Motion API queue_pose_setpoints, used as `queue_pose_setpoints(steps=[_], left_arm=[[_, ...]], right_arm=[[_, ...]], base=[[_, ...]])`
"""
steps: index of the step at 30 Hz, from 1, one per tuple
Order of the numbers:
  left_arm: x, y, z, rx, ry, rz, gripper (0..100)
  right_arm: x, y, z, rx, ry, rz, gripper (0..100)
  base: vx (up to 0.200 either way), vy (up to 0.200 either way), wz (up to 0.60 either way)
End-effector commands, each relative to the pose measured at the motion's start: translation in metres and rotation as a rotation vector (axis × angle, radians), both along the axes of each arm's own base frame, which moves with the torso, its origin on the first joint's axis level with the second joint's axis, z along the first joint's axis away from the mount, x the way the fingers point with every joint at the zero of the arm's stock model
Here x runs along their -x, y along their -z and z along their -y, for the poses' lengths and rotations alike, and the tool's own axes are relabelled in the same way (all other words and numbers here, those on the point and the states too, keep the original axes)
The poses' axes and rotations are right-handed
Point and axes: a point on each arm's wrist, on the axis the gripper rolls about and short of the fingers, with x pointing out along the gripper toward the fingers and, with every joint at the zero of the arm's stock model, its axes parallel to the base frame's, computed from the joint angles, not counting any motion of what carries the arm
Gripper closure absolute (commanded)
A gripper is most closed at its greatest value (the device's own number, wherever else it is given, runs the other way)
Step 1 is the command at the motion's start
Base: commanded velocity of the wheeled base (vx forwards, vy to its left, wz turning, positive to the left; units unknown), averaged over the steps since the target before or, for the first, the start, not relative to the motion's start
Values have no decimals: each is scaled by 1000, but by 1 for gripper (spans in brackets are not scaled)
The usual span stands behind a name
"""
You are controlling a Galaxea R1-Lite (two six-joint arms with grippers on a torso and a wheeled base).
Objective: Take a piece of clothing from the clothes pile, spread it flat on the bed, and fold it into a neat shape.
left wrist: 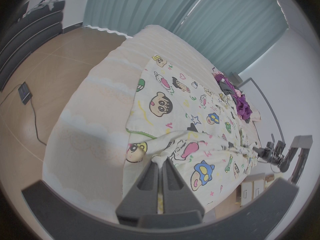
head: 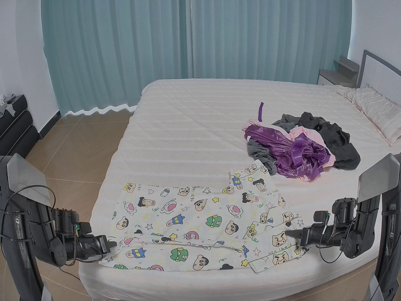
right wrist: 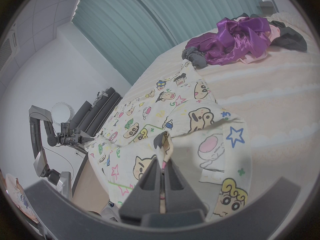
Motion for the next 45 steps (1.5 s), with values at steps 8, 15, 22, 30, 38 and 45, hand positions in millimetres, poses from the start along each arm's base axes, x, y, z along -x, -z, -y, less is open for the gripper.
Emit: queue_pose_setpoints(steps=[8,15,22,30,38,45], left_arm=[[-8,-4,-2,21,-107,18,100],[-12,-6,-1,38,-116,66,100],[-17,0,0,30,-113,62,100],[-22,2,0,15,-137,68,100],[-24,1,4,33,-144,71,0],[-22,-5,2,53,-169,73,0]], right_arm=[[-10,7,-3,-29,52,14,100],[-10,10,-3,-31,55,13,100],[-13,10,-3,-32,60,22,100],[-19,13,-3,-35,103,19,100],[-17,15,-3,-38,104,3,0],[-13,-2,4,-13,182,34,0]], base=[[0,0,0],[0,0,0],[0,0,0],[0,0,0],[0,0,0],[0,0,0]])
